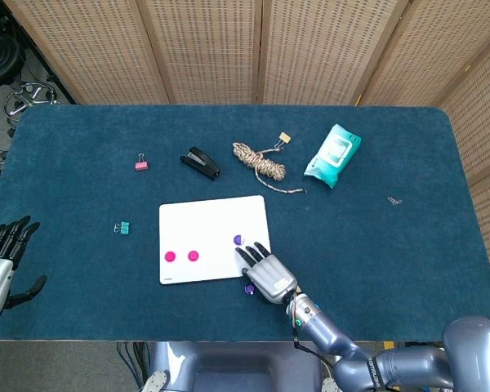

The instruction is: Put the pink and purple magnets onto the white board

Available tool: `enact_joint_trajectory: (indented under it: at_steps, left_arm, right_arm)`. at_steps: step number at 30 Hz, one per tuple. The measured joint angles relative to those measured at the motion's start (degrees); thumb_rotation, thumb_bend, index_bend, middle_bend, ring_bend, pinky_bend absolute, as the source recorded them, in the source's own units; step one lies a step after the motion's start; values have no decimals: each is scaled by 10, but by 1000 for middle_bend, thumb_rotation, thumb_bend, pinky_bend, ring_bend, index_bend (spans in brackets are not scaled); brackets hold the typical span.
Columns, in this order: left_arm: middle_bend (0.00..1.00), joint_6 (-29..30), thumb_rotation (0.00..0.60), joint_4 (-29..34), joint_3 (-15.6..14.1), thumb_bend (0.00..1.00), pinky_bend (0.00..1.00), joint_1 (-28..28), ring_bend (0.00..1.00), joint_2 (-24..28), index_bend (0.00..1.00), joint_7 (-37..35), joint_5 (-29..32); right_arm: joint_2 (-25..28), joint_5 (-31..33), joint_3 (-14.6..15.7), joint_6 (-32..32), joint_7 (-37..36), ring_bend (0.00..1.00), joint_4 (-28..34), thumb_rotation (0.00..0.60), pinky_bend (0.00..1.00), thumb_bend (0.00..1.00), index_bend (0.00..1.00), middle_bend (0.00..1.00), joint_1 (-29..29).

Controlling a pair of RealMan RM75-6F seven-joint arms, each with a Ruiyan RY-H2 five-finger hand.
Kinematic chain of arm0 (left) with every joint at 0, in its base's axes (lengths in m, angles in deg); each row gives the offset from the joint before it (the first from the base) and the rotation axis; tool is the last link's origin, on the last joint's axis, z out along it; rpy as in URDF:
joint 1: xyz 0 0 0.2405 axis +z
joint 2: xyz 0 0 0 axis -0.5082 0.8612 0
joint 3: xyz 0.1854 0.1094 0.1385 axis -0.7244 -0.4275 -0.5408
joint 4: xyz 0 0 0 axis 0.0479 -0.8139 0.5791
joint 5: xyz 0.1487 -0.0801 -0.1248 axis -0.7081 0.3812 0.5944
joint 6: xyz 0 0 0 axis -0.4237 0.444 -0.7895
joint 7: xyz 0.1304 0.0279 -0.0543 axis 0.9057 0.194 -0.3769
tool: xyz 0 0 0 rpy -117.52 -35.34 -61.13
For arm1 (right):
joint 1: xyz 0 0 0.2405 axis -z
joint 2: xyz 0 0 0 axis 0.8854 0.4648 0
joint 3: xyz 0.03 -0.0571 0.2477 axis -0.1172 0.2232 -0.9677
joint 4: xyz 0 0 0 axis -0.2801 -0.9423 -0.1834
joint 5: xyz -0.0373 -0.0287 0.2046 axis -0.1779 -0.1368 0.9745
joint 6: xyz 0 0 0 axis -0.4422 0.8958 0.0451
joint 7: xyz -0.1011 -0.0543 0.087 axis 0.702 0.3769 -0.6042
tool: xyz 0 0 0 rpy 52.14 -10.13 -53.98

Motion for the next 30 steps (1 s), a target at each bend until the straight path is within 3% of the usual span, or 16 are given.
enact_joint_trajectory:
  at_steps: [9, 19, 30]
  left_arm:
    - [0, 0, 600, 0, 0, 284, 0, 0, 0, 0, 0, -1, 0]
    - [0, -1, 600, 0, 1, 283, 0, 0, 0, 1, 0, -3, 3]
    - [0, -4, 600, 1, 0, 284, 0, -1, 0, 2, 0, -4, 3]
  right_arm:
    - [-7, 9, -2, -5, 4, 0, -9, 600, 0, 281, 463, 0, -3]
    - [-15, 11, -4, -3, 4, 0, -14, 600, 0, 423, 558, 0, -4]
    - [-11, 6, -10, 4, -6, 0, -5, 600, 0, 473, 571, 0, -1]
